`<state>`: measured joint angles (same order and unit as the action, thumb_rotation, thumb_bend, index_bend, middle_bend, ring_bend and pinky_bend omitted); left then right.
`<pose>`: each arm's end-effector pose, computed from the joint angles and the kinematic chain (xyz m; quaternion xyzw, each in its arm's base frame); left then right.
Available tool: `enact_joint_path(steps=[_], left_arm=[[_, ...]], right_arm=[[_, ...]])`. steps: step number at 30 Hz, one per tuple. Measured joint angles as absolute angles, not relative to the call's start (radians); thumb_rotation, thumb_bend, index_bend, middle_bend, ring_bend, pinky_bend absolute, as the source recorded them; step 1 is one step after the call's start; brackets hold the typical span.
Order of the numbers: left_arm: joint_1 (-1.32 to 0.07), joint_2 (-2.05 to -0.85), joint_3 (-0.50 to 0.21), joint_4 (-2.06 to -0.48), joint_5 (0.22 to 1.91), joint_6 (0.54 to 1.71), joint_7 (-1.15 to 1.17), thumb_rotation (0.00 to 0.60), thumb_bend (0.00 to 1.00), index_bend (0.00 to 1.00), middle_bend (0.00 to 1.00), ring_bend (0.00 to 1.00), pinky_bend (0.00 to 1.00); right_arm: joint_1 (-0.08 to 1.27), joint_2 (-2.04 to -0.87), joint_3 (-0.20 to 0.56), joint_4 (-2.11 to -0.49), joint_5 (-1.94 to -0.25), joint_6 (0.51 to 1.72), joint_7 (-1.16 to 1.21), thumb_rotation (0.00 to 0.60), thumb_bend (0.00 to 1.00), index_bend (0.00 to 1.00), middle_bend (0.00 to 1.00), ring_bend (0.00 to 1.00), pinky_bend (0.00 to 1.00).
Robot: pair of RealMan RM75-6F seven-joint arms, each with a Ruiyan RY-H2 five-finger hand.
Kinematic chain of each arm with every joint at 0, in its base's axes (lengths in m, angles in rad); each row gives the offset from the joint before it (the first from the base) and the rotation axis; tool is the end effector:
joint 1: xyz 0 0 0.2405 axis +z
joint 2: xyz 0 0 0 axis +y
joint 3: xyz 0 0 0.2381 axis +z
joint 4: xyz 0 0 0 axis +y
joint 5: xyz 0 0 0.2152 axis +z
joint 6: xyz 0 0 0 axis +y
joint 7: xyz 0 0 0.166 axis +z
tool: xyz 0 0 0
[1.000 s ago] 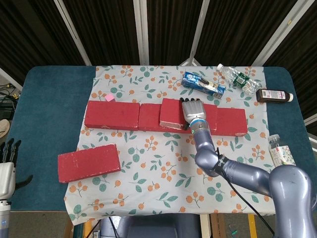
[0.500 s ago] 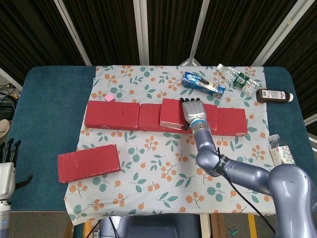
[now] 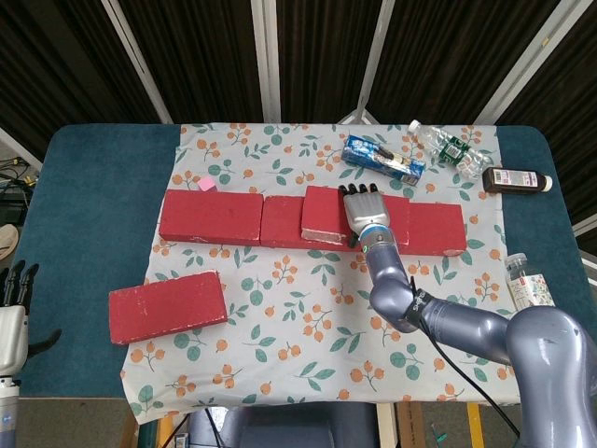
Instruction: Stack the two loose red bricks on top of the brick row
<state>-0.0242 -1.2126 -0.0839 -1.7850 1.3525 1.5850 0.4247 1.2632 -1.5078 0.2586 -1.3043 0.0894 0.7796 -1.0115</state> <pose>-0.2796 0.1864 0.1319 -0.5501 -0.3694 -0.3120 0.6809 -0.0765 -0.4531 -0.0152 0.7221 -0.4488 0.1676 0.4990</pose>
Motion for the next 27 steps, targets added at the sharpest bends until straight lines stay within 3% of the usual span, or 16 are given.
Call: enact_joint_path(steps=[11,27], left_arm=[[-0.022,-1.213,-0.085,-1.786,1.352,1.59,0.423,0.6,0.01,0.04,0.0,0.0,0.14],[-0.018,-1.204,-0.084,-1.786,1.353,1.591,0.408,0.6,0.01,0.04,0.0,0.0,0.14]], right_arm=[[1.272,-1.494,0.258,-1.333,0.072,0.804,-0.974,0.6,0.15,0.03,0.0,0.0,0.0],[1.27,-1.415,0.286,-1.439,0.054,0.843,-0.908,0.6,0.15,0.02,0.0,0.0,0.0]])
